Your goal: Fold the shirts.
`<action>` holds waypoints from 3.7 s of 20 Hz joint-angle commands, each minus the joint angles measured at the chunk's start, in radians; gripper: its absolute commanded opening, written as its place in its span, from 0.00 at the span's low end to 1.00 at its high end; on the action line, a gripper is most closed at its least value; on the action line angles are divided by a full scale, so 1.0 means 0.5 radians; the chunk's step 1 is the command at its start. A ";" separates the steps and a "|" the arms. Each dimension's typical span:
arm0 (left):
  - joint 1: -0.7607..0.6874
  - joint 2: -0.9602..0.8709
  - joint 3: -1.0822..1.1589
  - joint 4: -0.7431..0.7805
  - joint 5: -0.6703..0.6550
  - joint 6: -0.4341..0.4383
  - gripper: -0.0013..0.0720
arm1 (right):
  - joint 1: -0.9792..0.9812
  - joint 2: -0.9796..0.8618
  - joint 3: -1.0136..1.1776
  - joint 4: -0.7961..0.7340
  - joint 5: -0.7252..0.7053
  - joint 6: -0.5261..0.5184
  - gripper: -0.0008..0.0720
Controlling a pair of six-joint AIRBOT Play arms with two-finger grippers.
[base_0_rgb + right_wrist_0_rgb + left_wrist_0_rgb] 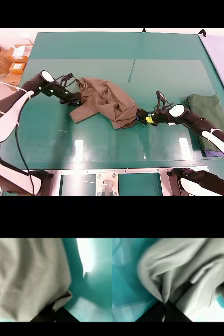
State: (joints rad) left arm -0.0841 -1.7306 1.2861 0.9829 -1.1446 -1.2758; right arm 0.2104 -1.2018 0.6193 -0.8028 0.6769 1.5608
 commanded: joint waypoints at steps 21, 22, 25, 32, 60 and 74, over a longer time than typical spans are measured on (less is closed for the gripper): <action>0.176 1.765 1.582 0.596 -0.128 -0.175 0.06 | -1.148 0.789 2.477 -0.542 1.056 -0.213 0.03; 0.176 1.765 1.505 0.606 -0.180 -0.175 0.06 | -1.147 0.775 2.451 -0.532 1.055 -0.213 0.03; 0.176 1.747 1.088 0.577 -0.188 -0.213 0.06 | -1.147 0.690 2.204 -0.458 1.055 -0.214 0.03; 0.176 1.746 -0.568 0.324 0.527 -0.149 0.06 | -0.799 0.277 1.014 -0.385 0.545 -0.319 0.03; 0.176 1.746 -1.372 0.382 1.028 -0.102 0.06 | -0.114 0.179 -0.622 0.244 0.250 -0.111 0.50; 0.176 1.747 0.619 0.646 0.108 -0.226 0.06 | -1.154 0.683 1.646 0.266 1.126 -0.304 0.03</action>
State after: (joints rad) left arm 0.0032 -0.8577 1.2850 1.2800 -0.9836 -1.3472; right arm -0.1959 -0.9298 1.0996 -0.6682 1.1488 1.3853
